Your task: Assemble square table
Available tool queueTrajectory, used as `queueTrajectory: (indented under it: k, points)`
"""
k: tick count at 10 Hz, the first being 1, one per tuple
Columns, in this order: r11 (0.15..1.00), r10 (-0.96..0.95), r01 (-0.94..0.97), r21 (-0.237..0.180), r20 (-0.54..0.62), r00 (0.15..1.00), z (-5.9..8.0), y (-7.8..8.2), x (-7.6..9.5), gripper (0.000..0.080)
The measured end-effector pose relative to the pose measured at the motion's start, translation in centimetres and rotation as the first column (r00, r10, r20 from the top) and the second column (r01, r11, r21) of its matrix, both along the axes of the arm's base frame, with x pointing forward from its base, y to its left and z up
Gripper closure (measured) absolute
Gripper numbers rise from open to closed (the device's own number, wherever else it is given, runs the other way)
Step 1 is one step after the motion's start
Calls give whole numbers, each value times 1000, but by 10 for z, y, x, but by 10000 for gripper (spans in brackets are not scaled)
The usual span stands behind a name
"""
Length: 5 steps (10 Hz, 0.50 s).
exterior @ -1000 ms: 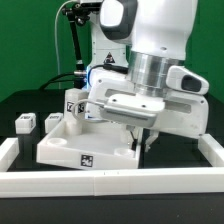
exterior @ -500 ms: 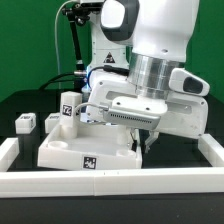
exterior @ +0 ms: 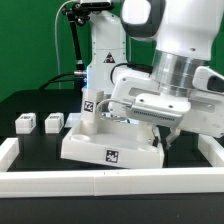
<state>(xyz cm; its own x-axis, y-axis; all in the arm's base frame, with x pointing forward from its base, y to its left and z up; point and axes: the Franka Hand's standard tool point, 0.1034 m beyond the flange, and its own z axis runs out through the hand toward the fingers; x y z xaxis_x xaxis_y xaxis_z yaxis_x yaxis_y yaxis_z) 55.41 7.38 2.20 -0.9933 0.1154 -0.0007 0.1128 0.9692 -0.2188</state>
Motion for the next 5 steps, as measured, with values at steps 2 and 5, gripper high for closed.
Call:
queueTrajectory:
  k: [2,5]
  points:
    - [1000,3,-3,6,-2,1000,-1,3,2,739]
    - [998,15,-17,53,25,1000,-3,-8,8,739]
